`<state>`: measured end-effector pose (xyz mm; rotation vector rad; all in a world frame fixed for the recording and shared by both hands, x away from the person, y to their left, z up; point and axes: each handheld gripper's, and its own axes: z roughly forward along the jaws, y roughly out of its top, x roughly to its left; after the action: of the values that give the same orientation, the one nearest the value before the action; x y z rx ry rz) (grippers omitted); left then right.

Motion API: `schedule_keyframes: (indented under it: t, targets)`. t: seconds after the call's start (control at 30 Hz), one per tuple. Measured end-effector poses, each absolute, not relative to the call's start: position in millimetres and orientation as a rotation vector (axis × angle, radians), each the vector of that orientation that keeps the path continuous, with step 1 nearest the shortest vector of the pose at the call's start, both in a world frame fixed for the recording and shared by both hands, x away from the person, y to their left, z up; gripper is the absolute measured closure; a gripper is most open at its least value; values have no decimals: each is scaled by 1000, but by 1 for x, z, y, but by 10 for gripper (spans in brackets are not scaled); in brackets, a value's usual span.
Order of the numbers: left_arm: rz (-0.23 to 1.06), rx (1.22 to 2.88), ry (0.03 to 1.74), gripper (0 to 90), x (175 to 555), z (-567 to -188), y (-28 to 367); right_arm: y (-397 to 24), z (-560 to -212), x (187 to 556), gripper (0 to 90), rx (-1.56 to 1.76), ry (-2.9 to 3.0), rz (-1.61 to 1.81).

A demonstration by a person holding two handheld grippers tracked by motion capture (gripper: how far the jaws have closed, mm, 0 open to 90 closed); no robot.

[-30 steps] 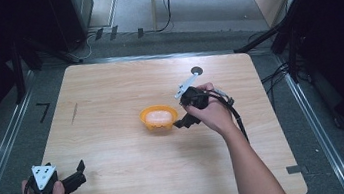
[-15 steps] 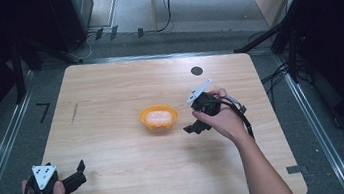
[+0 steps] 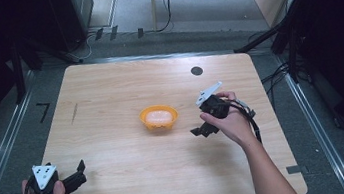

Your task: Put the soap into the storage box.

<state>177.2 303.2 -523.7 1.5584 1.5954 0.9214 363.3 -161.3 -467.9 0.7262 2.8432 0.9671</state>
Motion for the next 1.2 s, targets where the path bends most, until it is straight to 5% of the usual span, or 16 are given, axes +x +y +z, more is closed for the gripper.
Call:
schedule_keyframes:
  t: [1.2]
  targets:
    - [929, 1561, 1593, 0, 177, -524, 302, -244, -493, 314, 0, 958, 2658, 1085]
